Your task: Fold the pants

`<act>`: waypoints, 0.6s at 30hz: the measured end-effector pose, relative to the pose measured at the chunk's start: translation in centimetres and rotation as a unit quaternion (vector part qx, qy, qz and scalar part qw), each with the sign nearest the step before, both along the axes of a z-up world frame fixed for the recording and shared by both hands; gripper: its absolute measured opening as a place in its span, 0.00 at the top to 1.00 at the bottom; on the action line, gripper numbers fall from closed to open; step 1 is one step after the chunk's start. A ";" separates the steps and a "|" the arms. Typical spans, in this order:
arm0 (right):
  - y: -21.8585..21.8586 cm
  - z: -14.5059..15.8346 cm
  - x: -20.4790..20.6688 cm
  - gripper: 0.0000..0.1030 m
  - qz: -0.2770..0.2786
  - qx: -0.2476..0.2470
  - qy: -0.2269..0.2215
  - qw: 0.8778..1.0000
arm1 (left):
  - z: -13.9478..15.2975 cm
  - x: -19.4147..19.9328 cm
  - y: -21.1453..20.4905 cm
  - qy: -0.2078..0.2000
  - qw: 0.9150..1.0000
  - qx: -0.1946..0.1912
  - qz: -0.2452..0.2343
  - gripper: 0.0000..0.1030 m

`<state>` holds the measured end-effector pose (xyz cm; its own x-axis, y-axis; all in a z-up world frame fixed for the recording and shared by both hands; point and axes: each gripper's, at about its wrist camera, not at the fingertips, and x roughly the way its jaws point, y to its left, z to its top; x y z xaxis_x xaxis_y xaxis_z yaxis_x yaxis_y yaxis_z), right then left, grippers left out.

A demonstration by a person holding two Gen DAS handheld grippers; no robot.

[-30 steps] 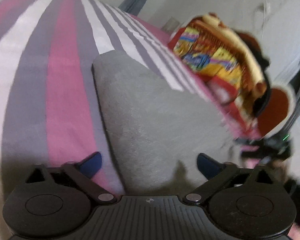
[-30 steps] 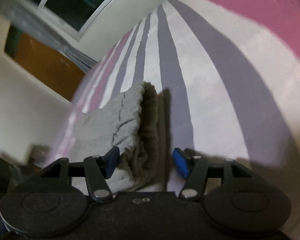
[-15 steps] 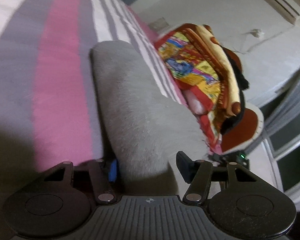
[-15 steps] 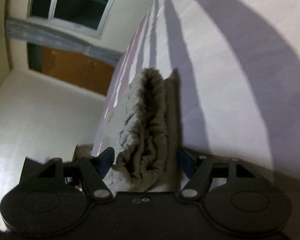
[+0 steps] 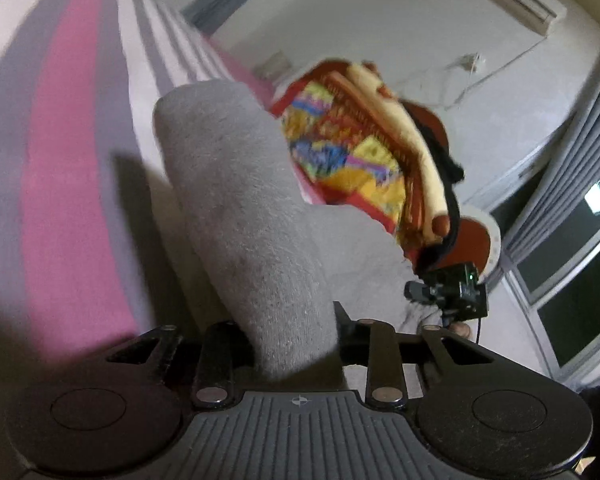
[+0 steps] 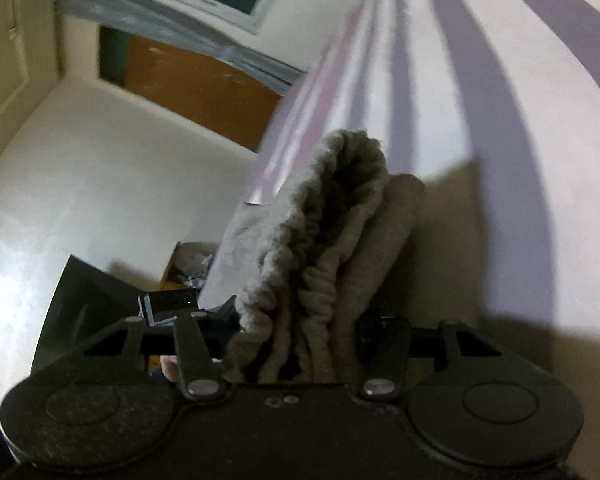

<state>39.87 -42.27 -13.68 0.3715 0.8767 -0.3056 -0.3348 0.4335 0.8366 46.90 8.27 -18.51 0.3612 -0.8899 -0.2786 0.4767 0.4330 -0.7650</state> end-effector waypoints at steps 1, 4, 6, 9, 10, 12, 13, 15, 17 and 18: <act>0.4 0.7 1.0 0.50 0.001 0.002 -0.007 1.000 | 0.8 0.9 0.8 -0.006 1.000 -0.007 0.011 0.70; 2.0 2.1 5.1 0.50 0.003 0.010 -0.022 1.000 | 2.4 4.0 2.6 -0.019 0.999 -0.014 0.036 0.70; 3.0 2.2 7.6 0.50 0.004 0.015 -0.024 1.000 | 2.9 6.2 3.3 -0.021 0.999 -0.010 0.046 0.70; 5.0 1.5 11.5 0.50 0.007 0.019 -0.021 1.000 | 2.6 9.6 4.3 -0.018 0.998 0.003 0.055 0.70; 5.5 1.1 12.6 0.50 0.009 0.018 -0.019 1.000 | 2.3 10.7 4.5 -0.018 0.998 0.013 0.059 0.70; 6.2 0.1 14.2 0.50 0.014 0.014 -0.015 1.000 | 1.4 12.9 5.0 -0.011 0.997 0.033 0.065 0.70; 6.2 -0.3 14.6 0.50 0.015 0.012 -0.012 1.000 | 0.9 13.9 5.2 -0.006 0.997 0.040 0.065 0.70; 6.1 -1.6 15.8 0.50 0.013 0.014 -0.001 1.000 | -0.4 15.7 5.2 0.004 0.997 0.050 0.062 0.70; 5.8 -3.2 16.7 0.50 0.010 0.030 0.015 0.999 | -1.7 17.0 5.3 0.014 0.997 0.055 0.060 0.70; 5.5 -3.8 16.8 0.50 0.009 0.037 0.020 0.999 | -2.6 17.4 5.5 0.018 0.997 0.052 0.058 0.70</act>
<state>56.71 -36.73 -17.52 0.3450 0.9038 -0.2532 -0.3073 0.3636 0.8794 64.26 13.77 -21.08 0.4486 -0.8076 -0.3829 0.3908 0.5625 -0.7286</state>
